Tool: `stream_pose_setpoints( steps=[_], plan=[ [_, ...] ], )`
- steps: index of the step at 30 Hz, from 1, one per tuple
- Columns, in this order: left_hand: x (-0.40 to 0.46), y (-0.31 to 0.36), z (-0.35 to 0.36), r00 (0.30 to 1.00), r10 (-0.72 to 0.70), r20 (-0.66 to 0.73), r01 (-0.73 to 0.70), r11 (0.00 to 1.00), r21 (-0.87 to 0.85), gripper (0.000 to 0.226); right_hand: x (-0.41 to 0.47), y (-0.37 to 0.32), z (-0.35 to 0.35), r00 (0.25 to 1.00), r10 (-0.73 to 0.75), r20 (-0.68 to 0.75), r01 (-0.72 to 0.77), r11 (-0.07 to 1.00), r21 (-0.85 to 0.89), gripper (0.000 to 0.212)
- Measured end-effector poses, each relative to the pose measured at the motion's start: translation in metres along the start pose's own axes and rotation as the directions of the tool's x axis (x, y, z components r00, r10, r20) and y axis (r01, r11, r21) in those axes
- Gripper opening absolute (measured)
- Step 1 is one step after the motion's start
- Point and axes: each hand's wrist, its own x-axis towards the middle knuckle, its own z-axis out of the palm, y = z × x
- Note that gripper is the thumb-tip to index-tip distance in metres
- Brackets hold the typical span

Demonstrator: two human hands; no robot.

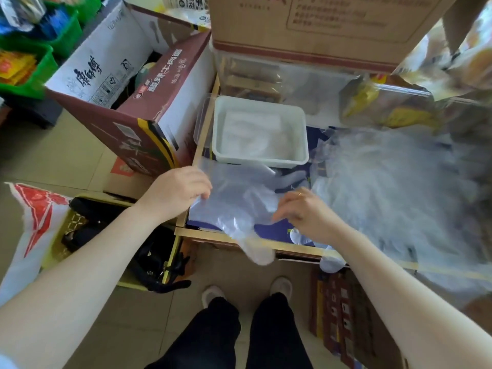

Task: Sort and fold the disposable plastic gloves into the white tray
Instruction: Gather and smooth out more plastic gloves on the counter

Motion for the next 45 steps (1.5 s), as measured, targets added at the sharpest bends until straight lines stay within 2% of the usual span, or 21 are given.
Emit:
stream_pose_setpoints(
  steps=[2, 4, 6, 8, 9, 12, 14, 18, 22, 24, 27, 29, 31, 34, 36, 37, 38, 40, 41, 43, 45],
  plan=[
    [-0.007, -0.004, 0.008, 0.997, -0.02, 0.074, 0.014, 0.997, 0.076, 0.019, -0.006, 0.001, 0.014, 0.994, 0.042, 0.105, -0.042, 0.999, 0.004, 0.031],
    [-0.01, -0.007, 0.011, 0.987, -0.04, 0.154, 0.021, 0.992, 0.124, 0.022, -0.013, 0.001, 0.014, 0.98, 0.15, 0.134, -0.165, 0.98, 0.113, 0.023],
    [-0.012, -0.006, 0.012, 0.979, -0.061, 0.194, 0.03, 0.987, 0.161, 0.03, -0.019, 0.007, 0.005, 0.958, 0.287, -0.02, -0.278, 0.941, 0.19, 0.022],
    [-0.01, -0.002, 0.013, 0.977, -0.11, 0.185, 0.081, 0.985, 0.154, 0.041, -0.025, 0.029, -0.004, 0.868, 0.43, -0.249, -0.413, 0.903, 0.12, 0.022],
    [-0.007, 0.002, 0.012, 0.98, -0.121, 0.157, 0.099, 0.985, 0.141, 0.043, -0.028, 0.04, -0.008, 0.806, 0.507, -0.306, -0.512, 0.856, 0.068, 0.029],
    [0.01, 0.021, 0.013, 0.989, -0.113, 0.095, 0.109, 0.993, 0.052, 0.048, -0.039, 0.072, -0.019, 0.598, 0.762, -0.25, -0.791, 0.612, -0.026, 0.059],
    [0.025, 0.039, 0.016, 0.991, -0.116, 0.072, 0.118, 0.993, -0.019, 0.048, -0.046, 0.088, -0.022, 0.526, 0.823, -0.213, -0.85, 0.52, -0.091, 0.063],
    [0.059, 0.077, 0.032, 0.995, -0.072, 0.065, 0.082, 0.982, -0.171, 0.043, -0.054, 0.103, -0.025, 0.591, 0.739, -0.325, -0.803, 0.577, -0.149, 0.036],
    [0.098, 0.114, 0.049, 0.983, -0.176, 0.042, 0.18, 0.919, -0.352, 0.033, -0.058, 0.108, -0.032, 0.62, 0.681, -0.389, -0.739, 0.673, 0.001, 0.019],
    [0.123, 0.135, 0.05, 0.941, -0.302, 0.152, 0.338, 0.81, -0.48, 0.03, -0.064, 0.104, -0.043, 0.654, 0.568, -0.5, -0.631, 0.774, 0.054, 0.019],
    [0.162, 0.16, 0.057, 0.857, -0.393, 0.334, 0.512, 0.567, -0.645, 0.05, -0.076, 0.095, -0.06, 0.782, 0.265, -0.565, -0.408, 0.902, -0.141, 0.018],
    [0.182, 0.171, 0.063, 0.803, -0.437, 0.405, 0.573, 0.383, -0.725, 0.077, -0.08, 0.09, -0.064, 0.838, 0.103, -0.535, -0.29, 0.916, -0.277, 0.011],
    [0.197, 0.18, 0.068, 0.778, -0.461, 0.427, 0.593, 0.317, -0.74, 0.087, -0.082, 0.088, -0.065, 0.848, -0.012, -0.529, -0.24, 0.882, -0.405, 0.006],
    [0.209, 0.185, 0.075, 0.777, -0.485, 0.402, 0.595, 0.354, -0.722, 0.045, -0.083, 0.091, -0.066, 0.856, -0.112, -0.504, -0.173, 0.858, -0.484, 0.016],
    [0.212, 0.185, 0.077, 0.796, -0.495, 0.349, 0.573, 0.428, -0.699, 0.01, -0.086, 0.099, -0.067, 0.88, -0.157, -0.449, -0.104, 0.858, -0.503, 0.016],
    [0.212, 0.183, 0.078, 0.803, -0.509, 0.31, 0.556, 0.452, -0.697, 0.003, -0.088, 0.103, -0.067, 0.892, -0.155, -0.424, -0.075, 0.875, -0.478, 0.016],
    [0.212, 0.179, 0.079, 0.811, -0.518, 0.273, 0.533, 0.459, -0.711, 0.009, -0.09, 0.107, -0.067, 0.894, -0.115, -0.432, -0.076, 0.913, -0.4, 0.023],
    [0.211, 0.173, 0.074, 0.82, -0.526, 0.224, 0.486, 0.434, -0.759, 0.013, -0.092, 0.112, -0.074, 0.881, 0.129, -0.456, -0.181, 0.981, -0.074, 0.049],
    [0.21, 0.171, 0.07, 0.831, -0.516, 0.208, 0.463, 0.434, -0.773, 0.013, -0.092, 0.114, -0.081, 0.844, 0.285, -0.454, -0.263, 0.958, 0.112, 0.056],
    [0.207, 0.168, 0.059, 0.854, -0.486, 0.186, 0.429, 0.457, -0.779, 0.013, -0.09, 0.121, -0.097, 0.751, 0.555, -0.357, -0.388, 0.809, 0.442, 0.067],
    [0.202, 0.166, 0.049, 0.875, -0.449, 0.183, 0.405, 0.471, -0.783, 0.013, -0.084, 0.13, -0.11, 0.737, 0.661, -0.14, -0.411, 0.602, 0.685, 0.078]
  ],
)
